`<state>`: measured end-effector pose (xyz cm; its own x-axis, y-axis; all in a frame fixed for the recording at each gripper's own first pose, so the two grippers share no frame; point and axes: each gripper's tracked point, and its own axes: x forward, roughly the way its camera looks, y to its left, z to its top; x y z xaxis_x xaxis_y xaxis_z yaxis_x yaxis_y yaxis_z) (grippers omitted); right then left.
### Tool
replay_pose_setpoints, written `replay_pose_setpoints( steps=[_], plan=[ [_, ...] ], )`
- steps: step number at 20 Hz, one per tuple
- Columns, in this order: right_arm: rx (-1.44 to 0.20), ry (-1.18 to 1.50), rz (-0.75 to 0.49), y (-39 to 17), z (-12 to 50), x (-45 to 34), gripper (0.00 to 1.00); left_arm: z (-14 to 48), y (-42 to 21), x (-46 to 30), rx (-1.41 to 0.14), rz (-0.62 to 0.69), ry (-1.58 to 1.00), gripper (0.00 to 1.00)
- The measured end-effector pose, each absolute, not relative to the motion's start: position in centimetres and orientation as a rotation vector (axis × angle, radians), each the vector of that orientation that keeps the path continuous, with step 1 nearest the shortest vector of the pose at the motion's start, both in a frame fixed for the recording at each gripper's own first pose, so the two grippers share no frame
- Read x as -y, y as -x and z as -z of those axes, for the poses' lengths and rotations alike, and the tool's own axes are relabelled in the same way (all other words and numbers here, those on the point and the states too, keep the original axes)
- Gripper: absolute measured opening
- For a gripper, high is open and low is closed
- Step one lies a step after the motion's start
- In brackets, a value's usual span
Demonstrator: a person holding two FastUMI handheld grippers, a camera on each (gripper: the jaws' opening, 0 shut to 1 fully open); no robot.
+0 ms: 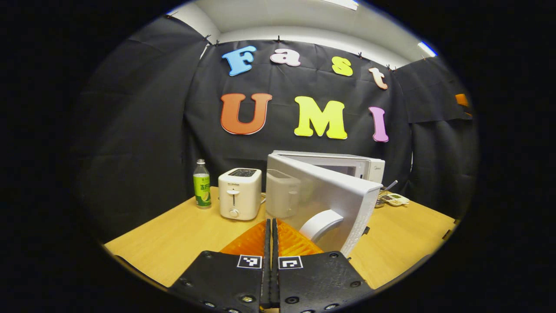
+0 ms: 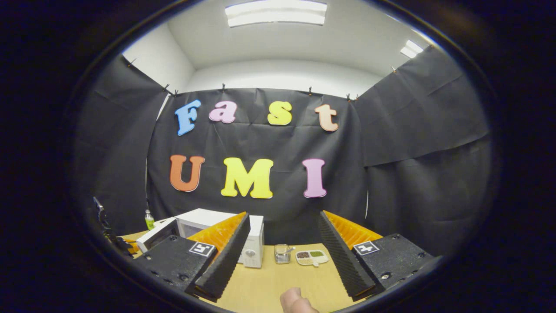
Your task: Open the microwave oven with the left hand, put the food in, and close the microwave oven.
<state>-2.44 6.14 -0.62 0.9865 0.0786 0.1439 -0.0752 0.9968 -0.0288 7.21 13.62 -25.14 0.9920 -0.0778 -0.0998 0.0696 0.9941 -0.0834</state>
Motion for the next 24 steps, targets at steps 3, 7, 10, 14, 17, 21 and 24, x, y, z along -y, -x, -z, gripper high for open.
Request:
replay_pose_setpoints(
  steps=[3,7,10,14,17,21,24],
  plan=[
    [0.155,0.006,-0.073,3.2,0.0,-4.6,0.91,25.4,-8.5,-10.5,-0.108,0.105,0.053,0.0],
    [0.153,-0.039,-0.066,3.0,-0.2,-2.2,1.0,25.8,-10.7,-5.3,-0.12,0.174,0.062,0.0],
    [0.163,-0.064,-0.069,2.5,0.1,-0.4,1.0,26.1,-12.7,-1.6,-0.13,0.217,0.035,0.13],
    [0.155,-0.076,-0.066,0.6,1.0,1.6,1.0,26.4,-15.6,2.5,-0.122,0.293,0.08,0.0],
    [0.12,-0.082,-0.085,-1.1,2.2,1.9,1.0,26.5,-18.0,4.7,-0.126,0.329,0.097,0.0],
    [0.087,-0.089,-0.096,-3.0,3.7,2.4,1.0,27.1,-21.1,6.6,-0.141,0.335,0.07,0.0],
    [0.063,-0.104,-0.1,-4.5,5.1,2.7,1.0,27.3,-22.6,8.1,-0.145,0.34,0.056,0.0]
  ],
)
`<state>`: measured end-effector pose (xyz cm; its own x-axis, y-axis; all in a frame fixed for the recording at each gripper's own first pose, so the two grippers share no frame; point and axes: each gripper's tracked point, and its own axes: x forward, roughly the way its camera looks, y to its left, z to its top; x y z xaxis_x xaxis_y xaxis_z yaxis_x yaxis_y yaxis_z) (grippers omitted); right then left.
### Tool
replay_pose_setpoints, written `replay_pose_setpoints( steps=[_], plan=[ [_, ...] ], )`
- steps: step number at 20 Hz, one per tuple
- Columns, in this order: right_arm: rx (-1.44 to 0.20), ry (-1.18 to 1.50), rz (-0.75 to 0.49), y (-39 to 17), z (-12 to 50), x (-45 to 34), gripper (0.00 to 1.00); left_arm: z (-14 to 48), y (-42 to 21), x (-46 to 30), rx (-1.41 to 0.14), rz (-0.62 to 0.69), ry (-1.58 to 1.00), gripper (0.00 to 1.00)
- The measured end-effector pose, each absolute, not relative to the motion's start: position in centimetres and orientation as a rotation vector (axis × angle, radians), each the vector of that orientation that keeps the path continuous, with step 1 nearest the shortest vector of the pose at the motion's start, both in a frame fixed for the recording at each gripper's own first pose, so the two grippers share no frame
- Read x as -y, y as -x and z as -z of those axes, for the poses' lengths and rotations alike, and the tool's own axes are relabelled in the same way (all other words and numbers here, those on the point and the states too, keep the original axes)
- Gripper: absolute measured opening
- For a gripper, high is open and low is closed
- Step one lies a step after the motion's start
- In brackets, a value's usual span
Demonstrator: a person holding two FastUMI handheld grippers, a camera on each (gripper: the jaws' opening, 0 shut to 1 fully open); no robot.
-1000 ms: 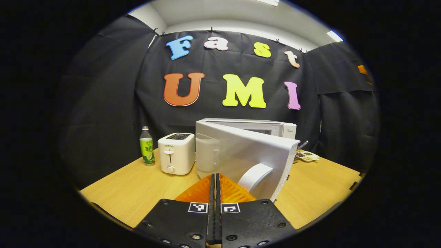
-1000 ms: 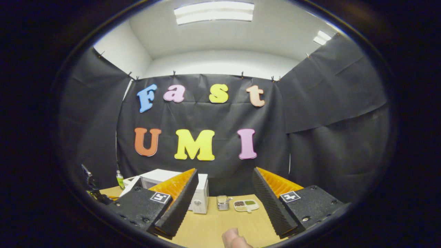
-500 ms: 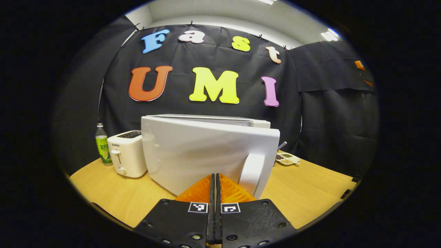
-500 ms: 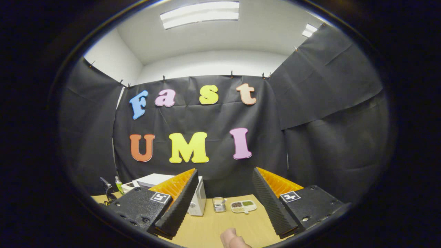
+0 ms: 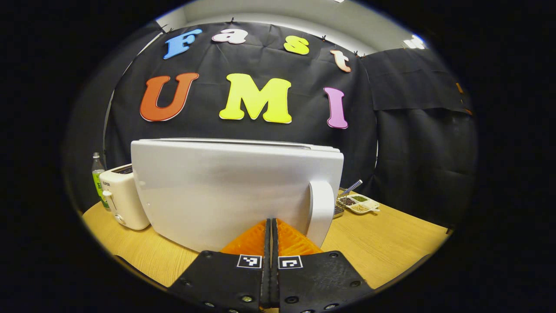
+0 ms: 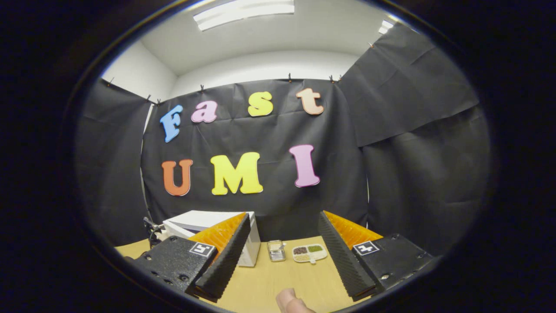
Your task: Open the microwave oven with the left hand, put the food in, and close the microwave oven.
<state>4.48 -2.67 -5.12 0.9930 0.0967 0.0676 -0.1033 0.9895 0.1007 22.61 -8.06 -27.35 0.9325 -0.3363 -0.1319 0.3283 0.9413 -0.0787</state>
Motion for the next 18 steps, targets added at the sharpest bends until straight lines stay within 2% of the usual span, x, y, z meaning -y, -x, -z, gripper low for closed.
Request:
replay_pose_setpoints(
  steps=[1,7,8,9,15,16,17,18],
  plan=[
    [0.052,-0.103,-0.099,-5.1,5.6,2.9,0.91,27.5,-23.1,8.5,-0.145,0.338,0.052,0.0],
    [0.016,-0.102,-0.128,-7.5,8.1,3.3,0.92,27.9,-26.4,10.0,-0.162,0.309,0.061,0.0],
    [0.01,-0.102,-0.131,-7.7,8.6,3.3,0.92,27.9,-26.9,10.0,-0.159,0.3,0.063,0.14],
    [0.003,-0.099,-0.131,-8.0,8.9,3.5,0.92,27.9,-27.5,10.2,-0.16,0.292,0.065,0.0],
    [-0.026,-0.112,-0.125,-7.3,9.9,3.8,0.92,27.7,-30.7,10.6,-0.164,0.258,0.071,0.01],
    [-0.029,-0.121,-0.122,-6.9,10.0,3.7,1.0,29.1,-31.0,10.7,-0.219,0.257,0.07,0.01],
    [-0.038,-0.13,-0.125,-6.5,10.2,3.5,1.0,28.3,-30.6,10.5,-0.175,0.247,0.094,0.01],
    [-0.047,-0.136,-0.127,-6.0,10.5,3.2,0.92,28.6,-30.7,10.8,-0.2,0.245,0.095,0.01]
  ],
)
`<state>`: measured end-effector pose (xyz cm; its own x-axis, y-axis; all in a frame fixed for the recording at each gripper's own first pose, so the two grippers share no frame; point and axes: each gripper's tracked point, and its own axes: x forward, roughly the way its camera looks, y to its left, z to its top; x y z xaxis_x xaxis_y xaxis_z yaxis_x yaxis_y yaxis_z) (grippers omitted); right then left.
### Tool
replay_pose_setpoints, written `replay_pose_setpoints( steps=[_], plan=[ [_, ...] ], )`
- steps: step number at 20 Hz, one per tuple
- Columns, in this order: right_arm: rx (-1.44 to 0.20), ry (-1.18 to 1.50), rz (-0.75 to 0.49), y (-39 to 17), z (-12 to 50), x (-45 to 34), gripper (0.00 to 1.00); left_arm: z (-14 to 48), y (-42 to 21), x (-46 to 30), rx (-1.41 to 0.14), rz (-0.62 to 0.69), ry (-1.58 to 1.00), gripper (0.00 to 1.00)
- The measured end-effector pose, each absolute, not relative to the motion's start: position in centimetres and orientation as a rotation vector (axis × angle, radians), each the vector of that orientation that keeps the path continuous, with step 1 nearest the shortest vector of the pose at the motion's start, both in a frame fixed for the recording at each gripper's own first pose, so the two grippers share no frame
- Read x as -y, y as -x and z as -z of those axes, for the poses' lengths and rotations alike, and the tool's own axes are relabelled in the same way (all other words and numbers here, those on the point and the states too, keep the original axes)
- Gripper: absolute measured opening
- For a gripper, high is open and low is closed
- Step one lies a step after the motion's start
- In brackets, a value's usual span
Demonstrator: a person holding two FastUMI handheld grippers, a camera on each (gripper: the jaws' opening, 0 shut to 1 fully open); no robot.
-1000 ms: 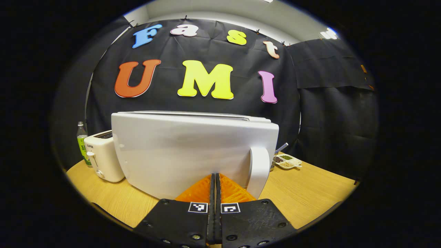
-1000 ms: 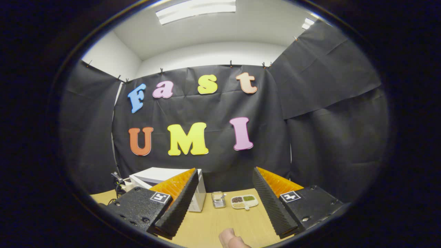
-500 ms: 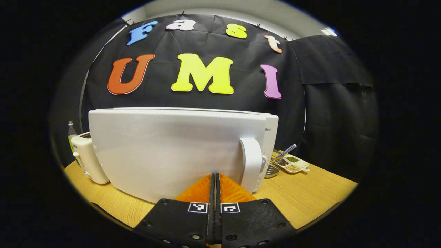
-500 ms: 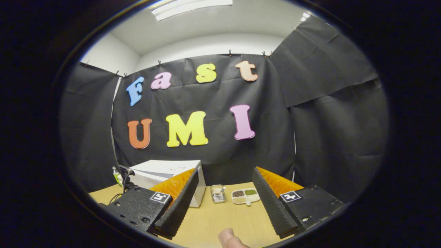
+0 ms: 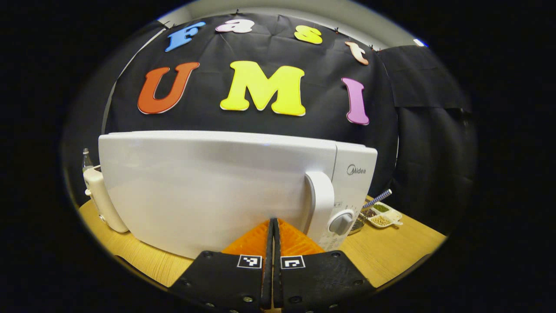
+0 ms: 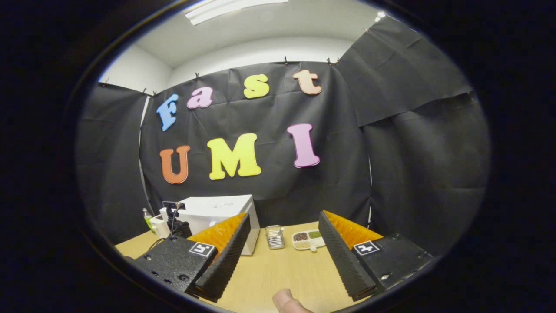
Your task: Open the microwave oven with the left hand, put the food in, and close the microwave oven.
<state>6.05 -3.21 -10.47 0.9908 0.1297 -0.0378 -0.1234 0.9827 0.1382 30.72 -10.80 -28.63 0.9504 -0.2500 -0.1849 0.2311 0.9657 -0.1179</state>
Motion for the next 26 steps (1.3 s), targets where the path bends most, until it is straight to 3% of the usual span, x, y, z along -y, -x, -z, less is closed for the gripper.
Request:
replay_pose_setpoints(
  steps=[2,3,4,5,6,7,12,13,14,21,22,23,24,25,26],
  plan=[
    [-0.067,-0.148,-0.132,-5.1,10.8,2.7,0.92,29.1,-30.7,10.8,-0.22,0.229,0.076,0.02],
    [-0.072,-0.151,-0.131,-4.7,10.8,2.5,1.0,29.3,-30.7,10.5,-0.233,0.218,0.055,0.02],
    [-0.079,-0.152,-0.124,-4.2,10.9,2.4,1.0,30.7,-30.1,10.1,-0.295,0.196,0.049,0.01],
    [-0.08,-0.153,-0.121,-3.9,10.8,2.2,0.92,30.9,-29.8,10.2,-0.325,0.184,0.066,0.01],
    [-0.085,-0.148,-0.12,-3.3,10.8,2.0,1.0,30.5,-28.9,10.2,-0.329,0.19,0.099,0.01],
    [-0.087,-0.143,-0.117,-2.9,10.9,1.9,0.91,29.6,-27.9,10.4,-0.316,0.2,0.136,0.01],
    [-0.111,-0.168,-0.109,-0.7,11.9,1.3,0.92,25.2,-22.5,8.1,-0.264,0.165,0.109,0.0],
    [-0.117,-0.177,-0.113,-0.3,12.0,1.1,1.0,24.0,-21.2,7.8,-0.243,0.165,0.116,0.01],
    [-0.118,-0.186,-0.113,0.1,12.2,0.9,0.92,23.1,-19.8,7.4,-0.237,0.163,0.109,0.01],
    [-0.095,-0.223,-0.104,3.3,12.0,0.1,0.91,16.6,-9.7,3.3,-0.191,0.102,0.067,0.01],
    [-0.088,-0.22,-0.101,3.8,11.9,0.0,0.91,15.7,-8.0,2.8,-0.181,0.092,0.071,0.13],
    [-0.08,-0.216,-0.1,4.4,11.7,-0.2,0.91,14.4,-6.4,2.0,-0.158,0.074,0.066,0.05],
    [-0.072,-0.212,-0.101,4.9,11.4,-0.6,0.91,13.0,-4.8,1.4,-0.128,0.055,0.057,0.37],
    [-0.063,-0.21,-0.102,5.5,11.1,-0.9,0.91,12.0,-3.3,1.2,-0.109,0.048,0.037,0.56],
    [-0.054,-0.21,-0.104,6.0,10.9,-1.1,1.0,11.3,-1.9,1.2,-0.092,0.05,0.012,0.75]
  ],
)
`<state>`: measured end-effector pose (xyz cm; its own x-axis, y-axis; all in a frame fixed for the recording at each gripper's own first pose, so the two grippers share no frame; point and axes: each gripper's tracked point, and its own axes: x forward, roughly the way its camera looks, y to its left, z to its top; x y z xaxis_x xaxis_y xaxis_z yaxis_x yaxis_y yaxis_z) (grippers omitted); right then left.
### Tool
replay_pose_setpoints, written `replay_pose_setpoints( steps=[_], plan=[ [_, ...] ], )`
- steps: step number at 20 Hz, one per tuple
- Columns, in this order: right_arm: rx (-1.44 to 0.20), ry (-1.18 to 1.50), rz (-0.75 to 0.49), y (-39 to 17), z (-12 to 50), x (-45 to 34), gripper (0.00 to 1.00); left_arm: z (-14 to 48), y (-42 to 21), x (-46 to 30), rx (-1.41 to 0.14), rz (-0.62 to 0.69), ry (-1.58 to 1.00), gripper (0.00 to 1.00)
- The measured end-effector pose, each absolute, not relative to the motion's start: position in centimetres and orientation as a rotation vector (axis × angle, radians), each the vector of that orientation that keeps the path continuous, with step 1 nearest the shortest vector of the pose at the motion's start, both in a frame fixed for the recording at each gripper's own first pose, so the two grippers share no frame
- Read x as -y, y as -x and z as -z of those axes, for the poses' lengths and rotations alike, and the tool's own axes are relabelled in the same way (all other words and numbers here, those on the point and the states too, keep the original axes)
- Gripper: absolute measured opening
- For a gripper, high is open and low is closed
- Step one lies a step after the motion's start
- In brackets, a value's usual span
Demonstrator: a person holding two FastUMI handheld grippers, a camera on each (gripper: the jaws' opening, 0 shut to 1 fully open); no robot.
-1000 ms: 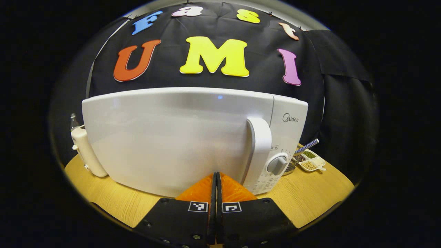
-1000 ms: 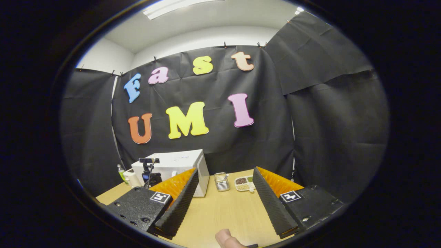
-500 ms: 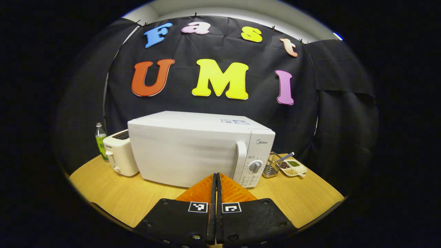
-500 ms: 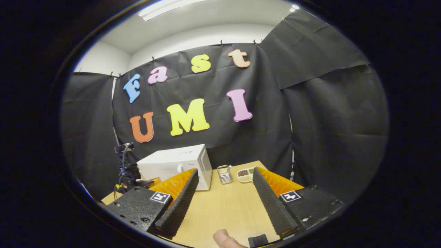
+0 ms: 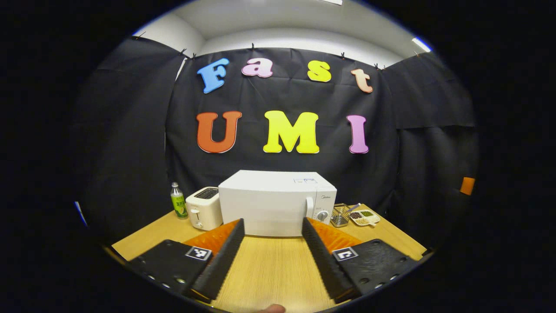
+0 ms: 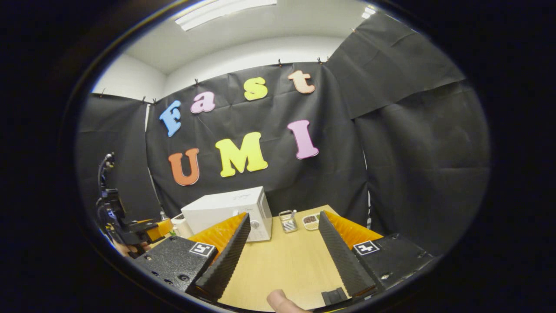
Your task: Open the microwave oven with the left hand, put the food in, and close the microwave oven.
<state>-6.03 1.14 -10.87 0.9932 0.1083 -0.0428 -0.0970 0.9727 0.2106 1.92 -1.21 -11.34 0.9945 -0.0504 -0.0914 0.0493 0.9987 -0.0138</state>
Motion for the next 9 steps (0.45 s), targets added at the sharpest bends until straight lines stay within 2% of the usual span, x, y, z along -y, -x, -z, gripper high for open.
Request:
replay_pose_setpoints(
  steps=[1,3,4,5,9],
  plan=[
    [-0.047,-0.208,-0.108,6.4,10.6,-1.5,0.91,10.6,-0.3,1.3,-0.081,0.052,-0.001,0.96],
    [-0.043,-0.199,-0.122,7.0,10.3,-2.6,0.91,9.8,2.3,1.8,-0.069,0.072,-0.007,0.93],
    [-0.043,-0.193,-0.131,7.2,10.2,-3.2,1.0,9.4,3.4,1.8,-0.056,0.073,-0.006,0.94],
    [-0.043,-0.186,-0.14,7.3,10.0,-3.8,0.91,8.9,4.4,1.6,-0.043,0.074,-0.004,0.94],
    [-0.043,-0.16,-0.157,7.7,9.9,-5.0,0.92,7.8,7.1,1.0,-0.002,0.06,0.016,0.94]
  ],
)
